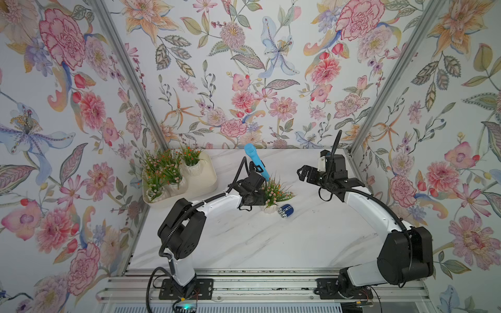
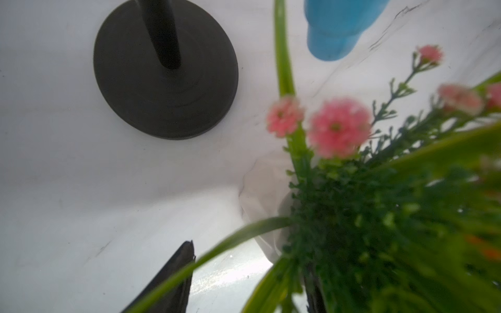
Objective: Put the potted gypsophila into the storage box
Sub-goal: Pick up the baby's breath potted plant from the center of the board.
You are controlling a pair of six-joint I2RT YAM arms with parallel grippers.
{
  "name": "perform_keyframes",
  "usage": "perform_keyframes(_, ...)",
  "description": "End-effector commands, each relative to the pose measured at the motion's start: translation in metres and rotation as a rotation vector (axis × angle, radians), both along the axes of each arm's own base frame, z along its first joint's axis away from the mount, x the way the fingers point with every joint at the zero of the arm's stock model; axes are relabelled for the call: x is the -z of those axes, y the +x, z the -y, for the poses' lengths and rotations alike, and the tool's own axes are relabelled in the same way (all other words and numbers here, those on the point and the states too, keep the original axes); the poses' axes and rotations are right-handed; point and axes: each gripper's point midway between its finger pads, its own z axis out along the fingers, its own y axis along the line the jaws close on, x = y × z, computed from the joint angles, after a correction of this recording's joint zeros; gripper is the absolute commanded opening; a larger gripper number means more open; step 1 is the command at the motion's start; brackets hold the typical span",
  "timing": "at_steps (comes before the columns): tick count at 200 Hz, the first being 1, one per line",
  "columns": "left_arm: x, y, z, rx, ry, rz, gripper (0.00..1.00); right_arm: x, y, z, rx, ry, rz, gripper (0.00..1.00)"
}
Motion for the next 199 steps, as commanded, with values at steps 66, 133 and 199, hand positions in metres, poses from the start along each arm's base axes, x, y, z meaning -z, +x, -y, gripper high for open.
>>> perform_keyframes(66, 0.019, 0.006, -0.007, 0.003, 0.136, -0.011, 0.46, -0.016, -0.013, -0.001, -0.003, -0.077, 0.053, 1.0)
perform_keyframes(133, 0.026, 0.004, -0.003, 0.011, 0.16, -0.007, 0.27, -0.013, -0.015, 0.003, 0.014, -0.097, 0.045, 1.0)
perform_keyframes(199, 0.016, 0.006, -0.005, 0.006, 0.162, 0.027, 0.07, -0.014, -0.013, 0.003, 0.019, -0.092, 0.043, 1.0)
